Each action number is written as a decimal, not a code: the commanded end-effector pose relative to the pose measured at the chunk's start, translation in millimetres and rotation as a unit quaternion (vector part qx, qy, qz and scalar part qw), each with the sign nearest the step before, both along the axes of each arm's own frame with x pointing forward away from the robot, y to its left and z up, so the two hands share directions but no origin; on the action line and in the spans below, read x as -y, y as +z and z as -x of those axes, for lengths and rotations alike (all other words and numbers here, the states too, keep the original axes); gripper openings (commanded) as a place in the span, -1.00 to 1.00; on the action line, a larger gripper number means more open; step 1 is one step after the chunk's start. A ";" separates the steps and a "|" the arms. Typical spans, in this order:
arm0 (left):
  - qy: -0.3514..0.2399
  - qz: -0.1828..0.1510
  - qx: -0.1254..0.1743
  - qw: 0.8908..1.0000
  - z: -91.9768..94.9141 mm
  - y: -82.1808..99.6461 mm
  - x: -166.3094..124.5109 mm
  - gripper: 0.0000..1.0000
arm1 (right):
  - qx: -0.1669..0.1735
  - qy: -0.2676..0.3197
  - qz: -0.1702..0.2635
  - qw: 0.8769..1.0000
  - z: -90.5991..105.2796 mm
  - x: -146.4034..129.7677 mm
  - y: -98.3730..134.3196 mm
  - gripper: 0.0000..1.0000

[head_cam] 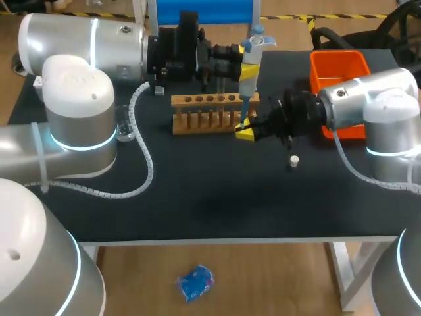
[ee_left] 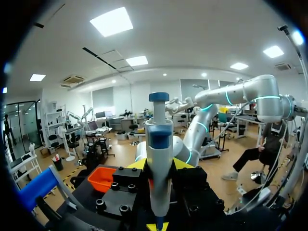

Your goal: Invert the test tube, pick up the pipette, mount the tip to pipette, aspirate from beaker and dispense into the tube, eject the tip, return the pipette, and cap with the stopper.

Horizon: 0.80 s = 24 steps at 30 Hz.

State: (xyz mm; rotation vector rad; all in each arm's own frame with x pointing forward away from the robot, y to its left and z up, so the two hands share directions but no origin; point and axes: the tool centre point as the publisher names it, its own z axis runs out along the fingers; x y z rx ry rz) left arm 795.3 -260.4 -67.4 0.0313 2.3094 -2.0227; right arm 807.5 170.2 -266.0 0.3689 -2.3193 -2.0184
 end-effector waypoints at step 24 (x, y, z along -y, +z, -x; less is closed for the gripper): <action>0.000 0.001 0.001 1.000 0.2 -0.5 0.3 -1.00 | -0.011 -0.004 -0.017 1.000 -1.6 -5.8 3.3 -1.00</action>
